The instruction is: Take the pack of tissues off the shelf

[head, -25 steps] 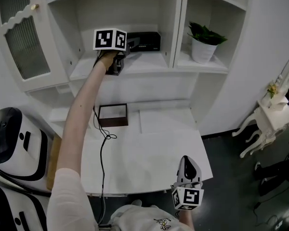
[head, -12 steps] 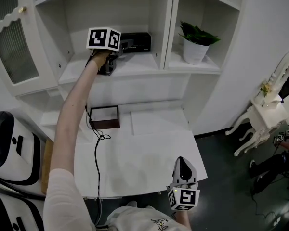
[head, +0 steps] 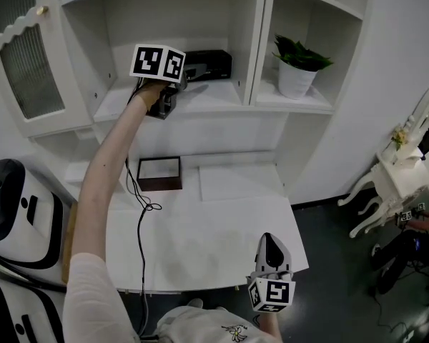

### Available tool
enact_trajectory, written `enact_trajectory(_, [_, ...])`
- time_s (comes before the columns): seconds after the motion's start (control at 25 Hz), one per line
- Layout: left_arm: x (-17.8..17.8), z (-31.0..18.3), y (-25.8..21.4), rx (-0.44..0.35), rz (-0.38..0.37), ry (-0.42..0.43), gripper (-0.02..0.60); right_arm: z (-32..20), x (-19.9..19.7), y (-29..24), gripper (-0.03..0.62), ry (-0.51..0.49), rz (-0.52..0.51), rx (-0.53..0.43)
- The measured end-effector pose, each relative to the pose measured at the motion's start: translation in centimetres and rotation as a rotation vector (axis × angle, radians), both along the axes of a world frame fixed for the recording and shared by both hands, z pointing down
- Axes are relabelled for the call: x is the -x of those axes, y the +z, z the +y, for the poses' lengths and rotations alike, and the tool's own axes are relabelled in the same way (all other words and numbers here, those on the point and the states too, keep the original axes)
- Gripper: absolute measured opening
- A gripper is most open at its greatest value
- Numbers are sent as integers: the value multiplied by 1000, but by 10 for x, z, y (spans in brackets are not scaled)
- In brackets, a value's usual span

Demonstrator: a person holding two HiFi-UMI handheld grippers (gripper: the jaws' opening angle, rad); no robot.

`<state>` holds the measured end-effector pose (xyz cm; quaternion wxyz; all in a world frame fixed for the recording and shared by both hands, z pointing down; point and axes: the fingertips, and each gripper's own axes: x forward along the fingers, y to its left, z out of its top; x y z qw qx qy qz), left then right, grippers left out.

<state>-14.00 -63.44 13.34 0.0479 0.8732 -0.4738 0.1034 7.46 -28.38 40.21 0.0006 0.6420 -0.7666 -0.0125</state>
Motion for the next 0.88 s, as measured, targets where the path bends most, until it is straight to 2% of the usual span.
enact_trajectory(0.32, [-11, 34, -2, -17, -39, 40, 393, 1, 9, -8, 2, -47, -8, -22])
enact_trajectory(0.6, [-35, 66, -2, -12, -20, 101, 393, 5, 17, -16, 2, -91, -12, -46])
enact_trajectory(0.88, [-29, 70, -13, -63, 7, 51, 391, 14, 12, -14, 2, -88, -8, -43])
